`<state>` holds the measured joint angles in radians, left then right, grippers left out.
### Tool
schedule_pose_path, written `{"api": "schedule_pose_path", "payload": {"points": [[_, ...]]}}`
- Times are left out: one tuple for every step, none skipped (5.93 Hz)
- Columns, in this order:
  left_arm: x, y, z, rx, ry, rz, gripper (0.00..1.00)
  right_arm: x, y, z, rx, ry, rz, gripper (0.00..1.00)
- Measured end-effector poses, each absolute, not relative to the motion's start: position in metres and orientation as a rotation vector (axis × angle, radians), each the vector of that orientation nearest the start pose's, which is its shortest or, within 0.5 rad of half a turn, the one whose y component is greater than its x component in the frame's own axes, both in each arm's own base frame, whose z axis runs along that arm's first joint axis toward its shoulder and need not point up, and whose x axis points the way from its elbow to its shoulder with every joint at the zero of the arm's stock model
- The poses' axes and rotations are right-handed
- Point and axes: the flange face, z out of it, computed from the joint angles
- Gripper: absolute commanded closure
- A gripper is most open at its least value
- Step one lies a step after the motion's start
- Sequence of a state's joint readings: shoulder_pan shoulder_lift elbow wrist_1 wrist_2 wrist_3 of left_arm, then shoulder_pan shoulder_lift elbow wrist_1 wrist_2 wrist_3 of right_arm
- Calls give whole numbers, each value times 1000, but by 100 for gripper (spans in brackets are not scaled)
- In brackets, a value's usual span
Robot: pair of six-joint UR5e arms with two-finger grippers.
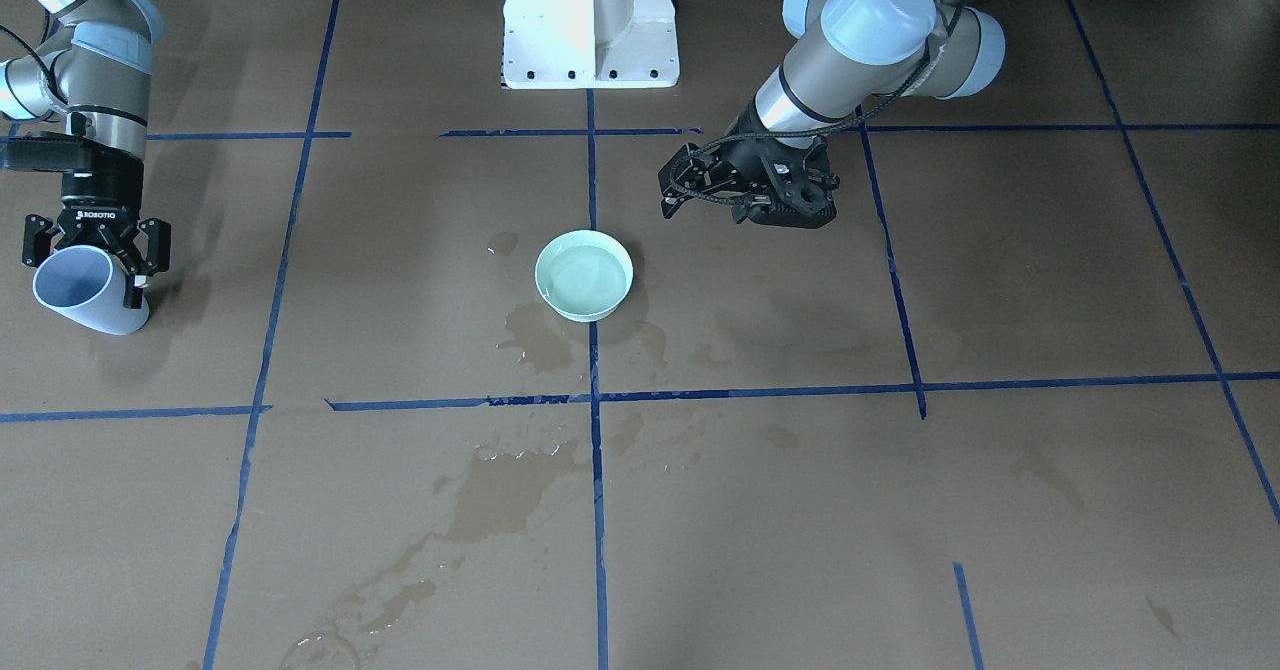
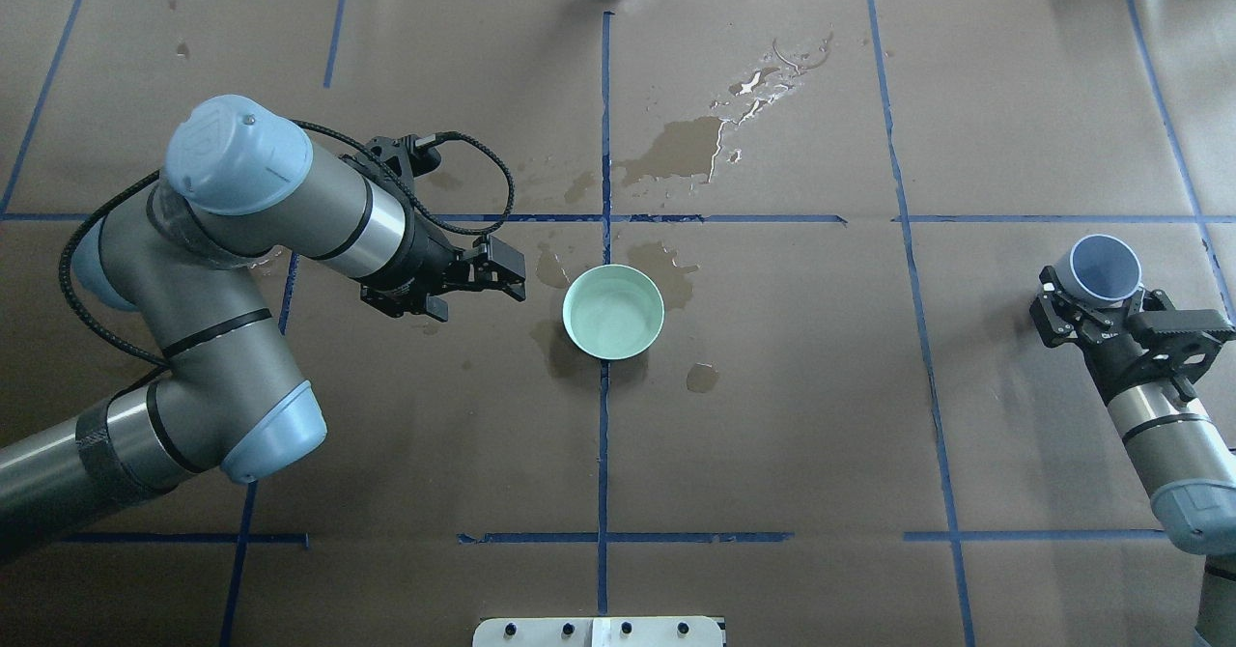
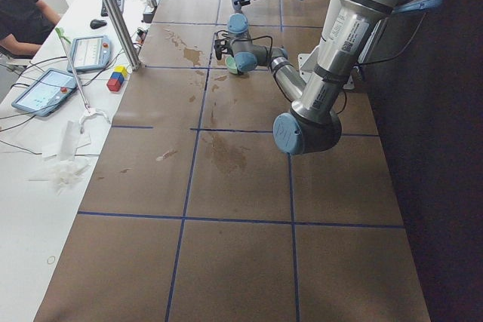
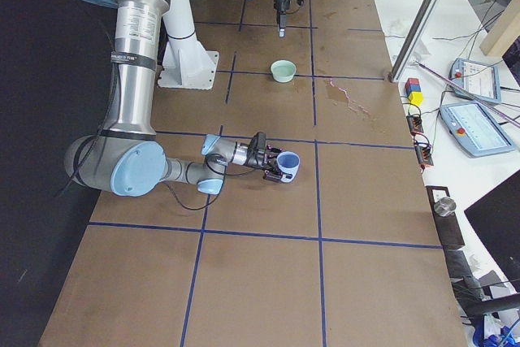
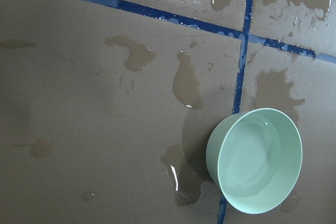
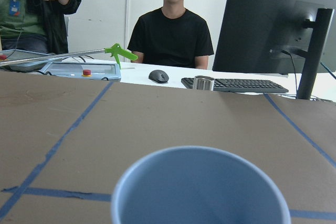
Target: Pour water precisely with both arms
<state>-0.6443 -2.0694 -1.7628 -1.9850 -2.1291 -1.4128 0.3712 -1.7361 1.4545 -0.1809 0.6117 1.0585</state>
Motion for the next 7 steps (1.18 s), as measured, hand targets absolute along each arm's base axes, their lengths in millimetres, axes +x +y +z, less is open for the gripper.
{"api": "schedule_pose_path", "payload": {"points": [[451,-440,234,-39,1182,-120,0,-302,-359,605,1230,-533,356,80],[450,-440,234,-38,1182,-121,0,-312,-366,582,1250,-536,312,85],[450,-441,234,-38,1182,-121,0,-323,-369,556,1254,-577,270,85],[450,-441,234,-37,1182,-122,0,-330,-369,535,1255,-612,228,84],[449,-441,234,-36,1182,-123,0,-343,-372,507,1261,-626,209,84],[449,-441,235,-37,1181,-124,0,-366,-380,469,1263,-621,200,83],[448,-441,236,-38,1180,-124,0,-389,-383,434,1263,-596,189,85]]}}
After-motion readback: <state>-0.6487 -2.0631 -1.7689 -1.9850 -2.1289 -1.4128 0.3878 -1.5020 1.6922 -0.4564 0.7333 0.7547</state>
